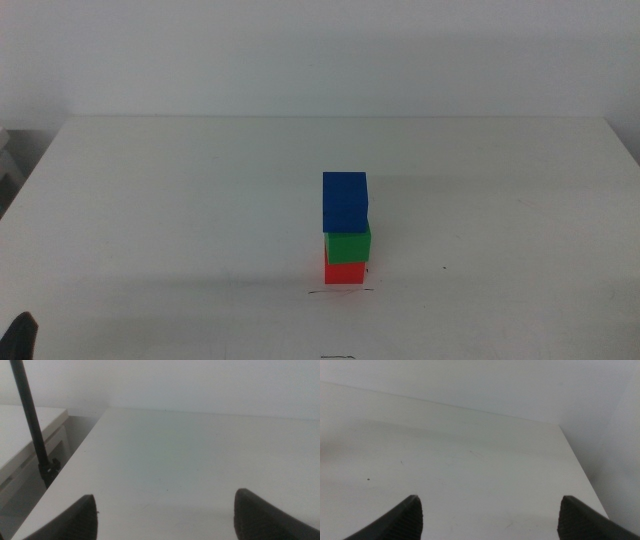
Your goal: Stack red cubes first, then green, then blue cubes in a specific spot.
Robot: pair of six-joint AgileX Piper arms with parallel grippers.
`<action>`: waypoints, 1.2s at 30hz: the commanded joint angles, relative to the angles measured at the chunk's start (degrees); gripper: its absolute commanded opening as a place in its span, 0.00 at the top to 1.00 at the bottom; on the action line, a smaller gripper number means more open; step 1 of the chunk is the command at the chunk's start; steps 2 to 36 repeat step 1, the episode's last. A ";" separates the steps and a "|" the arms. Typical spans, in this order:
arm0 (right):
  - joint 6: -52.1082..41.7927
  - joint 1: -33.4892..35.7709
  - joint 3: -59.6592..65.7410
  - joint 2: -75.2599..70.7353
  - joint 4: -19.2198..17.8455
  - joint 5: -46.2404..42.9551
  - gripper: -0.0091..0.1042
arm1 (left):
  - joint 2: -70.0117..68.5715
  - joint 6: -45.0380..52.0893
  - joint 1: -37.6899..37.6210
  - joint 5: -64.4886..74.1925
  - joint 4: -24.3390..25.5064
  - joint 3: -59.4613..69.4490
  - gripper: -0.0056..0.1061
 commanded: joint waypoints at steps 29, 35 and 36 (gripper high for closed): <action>-0.49 -0.35 -0.60 -0.85 0.10 -4.77 0.26 | -1.58 -0.75 0.14 -4.56 -0.05 -0.06 0.11; -0.49 -0.35 -0.60 -0.85 0.10 -4.77 0.26 | -1.58 -0.75 0.14 -4.56 -0.05 -0.06 0.11; -0.49 -0.35 -0.60 -0.85 0.10 -4.77 0.26 | -1.58 -0.75 0.14 -4.56 -0.05 -0.06 0.11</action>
